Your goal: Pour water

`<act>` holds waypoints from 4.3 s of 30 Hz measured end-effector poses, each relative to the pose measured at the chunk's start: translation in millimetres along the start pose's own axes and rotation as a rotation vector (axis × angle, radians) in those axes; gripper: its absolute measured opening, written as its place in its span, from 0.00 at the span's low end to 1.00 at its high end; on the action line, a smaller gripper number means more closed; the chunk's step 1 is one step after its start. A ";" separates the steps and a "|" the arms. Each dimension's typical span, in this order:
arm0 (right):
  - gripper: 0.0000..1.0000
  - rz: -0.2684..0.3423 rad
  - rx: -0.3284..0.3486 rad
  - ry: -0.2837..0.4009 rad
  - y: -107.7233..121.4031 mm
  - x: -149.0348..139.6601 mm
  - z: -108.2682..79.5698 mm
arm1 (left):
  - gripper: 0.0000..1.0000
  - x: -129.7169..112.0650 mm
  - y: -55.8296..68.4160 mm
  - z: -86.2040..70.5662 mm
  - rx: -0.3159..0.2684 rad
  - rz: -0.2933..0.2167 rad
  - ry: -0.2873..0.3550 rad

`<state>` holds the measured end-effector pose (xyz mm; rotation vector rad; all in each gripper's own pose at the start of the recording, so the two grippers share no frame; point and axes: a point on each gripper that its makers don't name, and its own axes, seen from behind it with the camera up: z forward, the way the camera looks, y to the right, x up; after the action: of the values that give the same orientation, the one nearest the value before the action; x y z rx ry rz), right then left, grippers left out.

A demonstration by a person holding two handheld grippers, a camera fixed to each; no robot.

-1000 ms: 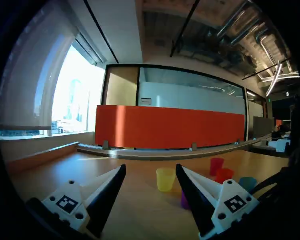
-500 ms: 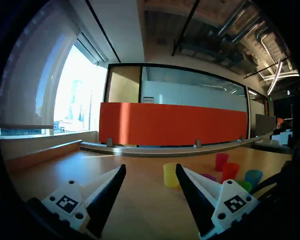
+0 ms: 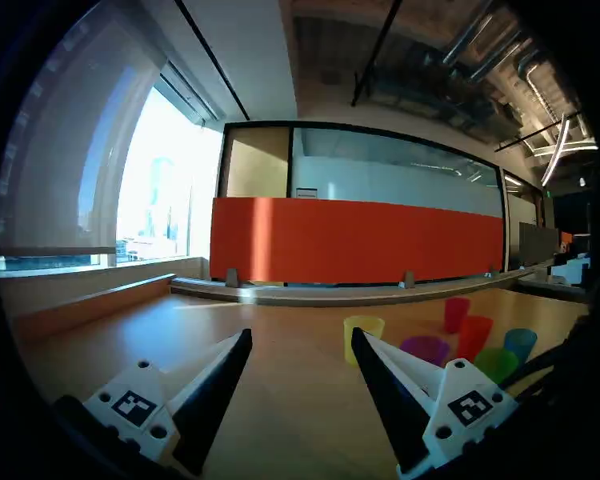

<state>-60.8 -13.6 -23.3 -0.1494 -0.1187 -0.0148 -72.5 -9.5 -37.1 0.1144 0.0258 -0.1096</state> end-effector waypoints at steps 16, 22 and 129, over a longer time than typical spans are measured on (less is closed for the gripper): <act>0.96 0.009 0.035 -0.003 -15.2 -3.2 1.5 | 0.92 -14.7 -5.5 5.0 0.018 0.042 -0.037; 0.97 0.017 0.039 -0.005 -16.6 -4.0 2.4 | 0.92 -15.5 -7.0 5.3 0.024 0.045 -0.039; 0.99 0.009 0.060 0.086 15.8 -27.6 18.4 | 0.92 -17.3 -6.2 4.6 0.023 0.047 -0.042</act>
<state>-89.9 5.0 -10.8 -0.0888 -0.0326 -0.0085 -90.3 -14.3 -32.7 0.1351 -0.0196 -0.0652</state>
